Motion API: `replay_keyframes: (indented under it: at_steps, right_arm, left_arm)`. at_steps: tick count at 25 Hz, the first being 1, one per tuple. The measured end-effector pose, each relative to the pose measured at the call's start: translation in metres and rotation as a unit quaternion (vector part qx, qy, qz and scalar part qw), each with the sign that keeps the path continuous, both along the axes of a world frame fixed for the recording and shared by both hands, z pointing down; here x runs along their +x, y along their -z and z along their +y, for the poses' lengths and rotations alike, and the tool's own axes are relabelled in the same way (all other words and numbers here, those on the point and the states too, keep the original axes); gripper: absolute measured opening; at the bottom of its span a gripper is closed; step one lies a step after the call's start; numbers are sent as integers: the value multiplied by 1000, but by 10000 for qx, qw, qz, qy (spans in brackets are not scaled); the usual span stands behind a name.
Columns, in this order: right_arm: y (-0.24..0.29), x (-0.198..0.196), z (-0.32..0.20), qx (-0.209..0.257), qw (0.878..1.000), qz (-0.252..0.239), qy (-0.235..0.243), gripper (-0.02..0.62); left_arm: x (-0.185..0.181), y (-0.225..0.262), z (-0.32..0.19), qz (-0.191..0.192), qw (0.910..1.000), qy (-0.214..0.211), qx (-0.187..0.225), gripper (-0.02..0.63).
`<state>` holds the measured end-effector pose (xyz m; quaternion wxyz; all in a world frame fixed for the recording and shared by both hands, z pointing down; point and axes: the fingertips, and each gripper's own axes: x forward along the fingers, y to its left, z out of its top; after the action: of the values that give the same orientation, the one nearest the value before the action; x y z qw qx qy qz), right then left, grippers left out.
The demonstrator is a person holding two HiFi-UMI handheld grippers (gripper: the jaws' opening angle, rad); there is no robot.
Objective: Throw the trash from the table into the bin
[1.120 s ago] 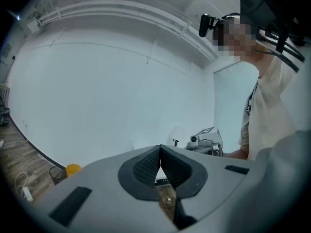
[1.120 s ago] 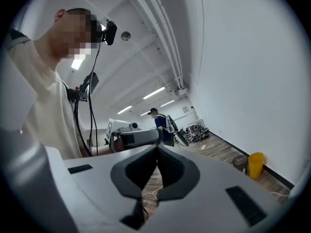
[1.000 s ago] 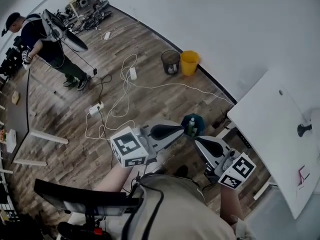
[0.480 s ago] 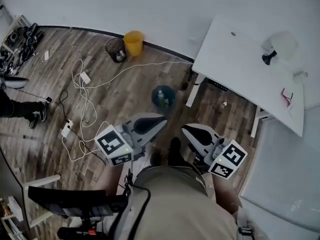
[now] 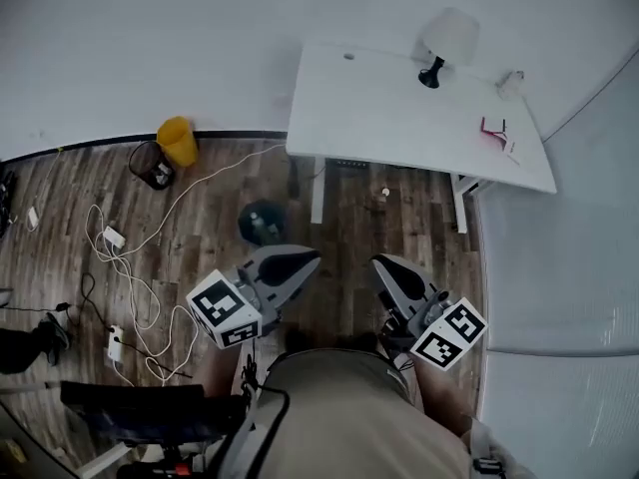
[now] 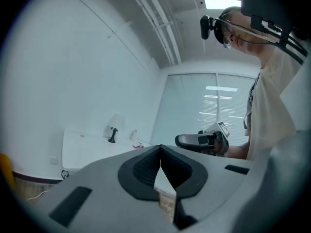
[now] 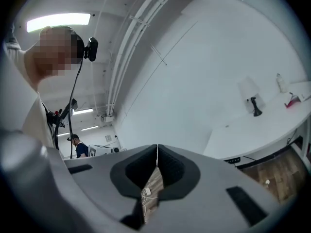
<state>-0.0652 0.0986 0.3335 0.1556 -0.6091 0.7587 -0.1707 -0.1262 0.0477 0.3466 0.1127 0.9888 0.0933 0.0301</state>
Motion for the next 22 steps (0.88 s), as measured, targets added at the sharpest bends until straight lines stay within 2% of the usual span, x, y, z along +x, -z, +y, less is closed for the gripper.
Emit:
replay_keyframes:
  at_steps: [4,8,13,17,22]
  right_arm:
    - [0,38,39,131,9995,-80,-286,17]
    - [-7,85,99,172,9980,-210,-575,17]
    - [-28,140,187,-69,9966,-65,-822,16]
    - [-32,187,253,73,9936,-217,-1110,17]
    - [-56,239,328,-228,9873,-270,-1546,17]
  left_arm:
    - [49,5,35,-24,9993,-371,70,12]
    - [105,4,88,-106,9977,-661,119,12]
    - [171,15,160,97,9952,-897,-366,12]
    - [222,9,211,-27,9950,-967,-260,12]
    - [280,-5,267,-311,9935,-1098,-25,12]
